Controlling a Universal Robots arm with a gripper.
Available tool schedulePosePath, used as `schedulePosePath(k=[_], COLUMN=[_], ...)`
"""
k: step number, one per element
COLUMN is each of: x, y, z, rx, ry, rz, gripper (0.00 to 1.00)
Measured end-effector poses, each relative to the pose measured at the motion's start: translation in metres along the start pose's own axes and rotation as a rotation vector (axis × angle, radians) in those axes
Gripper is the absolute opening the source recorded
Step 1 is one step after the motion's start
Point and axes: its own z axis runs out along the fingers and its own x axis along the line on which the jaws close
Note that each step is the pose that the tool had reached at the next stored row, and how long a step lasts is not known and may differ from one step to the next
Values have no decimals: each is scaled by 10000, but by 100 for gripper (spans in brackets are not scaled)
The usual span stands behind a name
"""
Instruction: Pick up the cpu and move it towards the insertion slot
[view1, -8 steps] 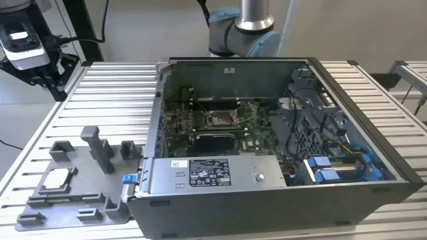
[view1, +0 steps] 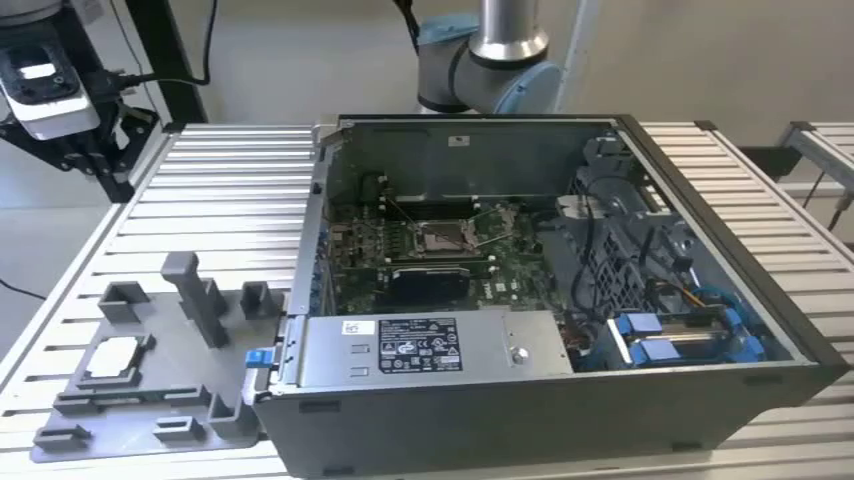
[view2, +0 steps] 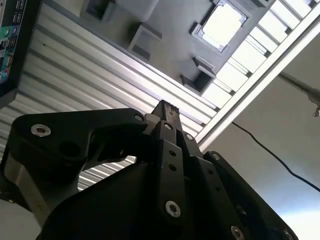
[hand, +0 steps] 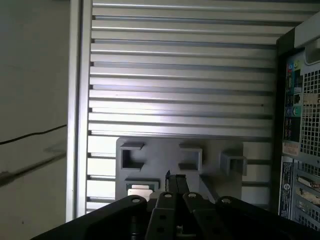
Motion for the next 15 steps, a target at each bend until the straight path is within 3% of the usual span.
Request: schedulePosePath(k=[6,9,12,15], x=[0,42,121,193], y=[0,-12,-82,-189], z=[0,-1,-3,-7], rx=[0,0,0,0], ry=[1,0,0,1], rz=[0,0,0,0], gripper=[0,0,0,0])
